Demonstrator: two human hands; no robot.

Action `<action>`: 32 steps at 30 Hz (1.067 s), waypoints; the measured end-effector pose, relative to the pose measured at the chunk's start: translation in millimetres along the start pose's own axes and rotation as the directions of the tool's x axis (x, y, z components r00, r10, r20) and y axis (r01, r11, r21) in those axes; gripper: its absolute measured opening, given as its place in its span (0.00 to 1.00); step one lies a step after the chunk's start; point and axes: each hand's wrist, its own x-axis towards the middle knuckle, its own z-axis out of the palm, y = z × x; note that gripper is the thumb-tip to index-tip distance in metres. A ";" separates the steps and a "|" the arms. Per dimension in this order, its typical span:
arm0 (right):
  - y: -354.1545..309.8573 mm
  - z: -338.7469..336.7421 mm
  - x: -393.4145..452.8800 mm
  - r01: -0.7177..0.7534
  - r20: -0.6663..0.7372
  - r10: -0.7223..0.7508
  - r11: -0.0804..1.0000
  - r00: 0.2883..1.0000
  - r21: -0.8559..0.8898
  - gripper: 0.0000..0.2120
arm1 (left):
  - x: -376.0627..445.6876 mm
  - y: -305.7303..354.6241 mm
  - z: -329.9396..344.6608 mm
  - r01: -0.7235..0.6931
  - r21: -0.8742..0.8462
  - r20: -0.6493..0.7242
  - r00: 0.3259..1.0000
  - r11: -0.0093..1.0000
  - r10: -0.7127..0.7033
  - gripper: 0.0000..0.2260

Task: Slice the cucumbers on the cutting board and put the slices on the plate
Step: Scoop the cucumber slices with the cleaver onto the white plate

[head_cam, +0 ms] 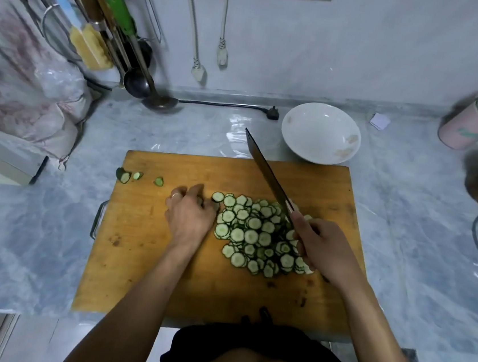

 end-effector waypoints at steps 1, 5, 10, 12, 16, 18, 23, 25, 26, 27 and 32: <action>3.0 -0.9 -2.1 0.011 -0.028 -0.012 1.000 1.000 -0.028 0.34 | -2.9 1.1 1.3 0.038 0.028 0.023 0.999 0.999 -0.038 0.20; 18.9 -5.8 -6.7 -0.027 -0.126 0.013 0.994 0.992 -0.102 0.36 | -20.6 18.6 15.8 0.003 -0.113 0.149 0.989 0.994 0.014 0.16; 35.6 -12.9 -21.1 -0.058 -0.218 0.021 0.984 0.976 -0.168 0.29 | -36.8 26.0 17.0 -0.028 -0.223 0.202 0.977 0.974 0.075 0.24; 42.9 -15.0 -26.4 -0.094 -0.258 0.040 0.975 0.965 -0.201 0.29 | -43.4 23.9 16.0 -0.062 -0.232 0.151 0.984 0.971 0.099 0.24; 56.4 -17.5 -39.7 -0.178 -0.323 0.109 0.965 0.940 -0.192 0.29 | -50.8 22.6 18.3 -0.092 -0.235 0.089 0.989 0.968 0.116 0.22; 62.7 -16.1 -48.3 -0.188 -0.336 0.127 0.970 0.933 -0.155 0.28 | -51.6 22.3 22.0 -0.097 -0.210 0.114 0.986 0.973 0.123 0.25; 71.6 -3.7 -61.1 -0.168 -0.277 0.131 0.979 0.952 -0.113 0.27 | -64.8 21.9 31.3 -0.126 -0.191 0.143 0.978 0.973 0.154 0.27; 72.8 0.8 -63.6 -0.152 -0.230 0.123 0.982 0.965 -0.109 0.27 | -73.0 22.9 32.4 -0.129 -0.225 0.143 0.976 0.966 0.163 0.27; 73.2 1.4 -64.9 -0.143 -0.215 0.121 0.986 0.969 -0.088 0.27 | -76.9 23.8 32.3 -0.131 -0.239 0.136 0.977 0.962 0.167 0.27; 73.2 1.0 -65.8 -0.137 -0.209 0.122 0.989 0.970 -0.055 0.28 | -80.8 24.9 31.7 -0.135 -0.252 0.122 0.978 0.958 0.170 0.27; 73.1 -7.2 -73.7 -0.113 -0.306 0.118 0.993 0.945 0.033 0.29 | -101.4 26.9 23.8 -0.286 -0.226 0.030 0.954 0.931 0.300 0.26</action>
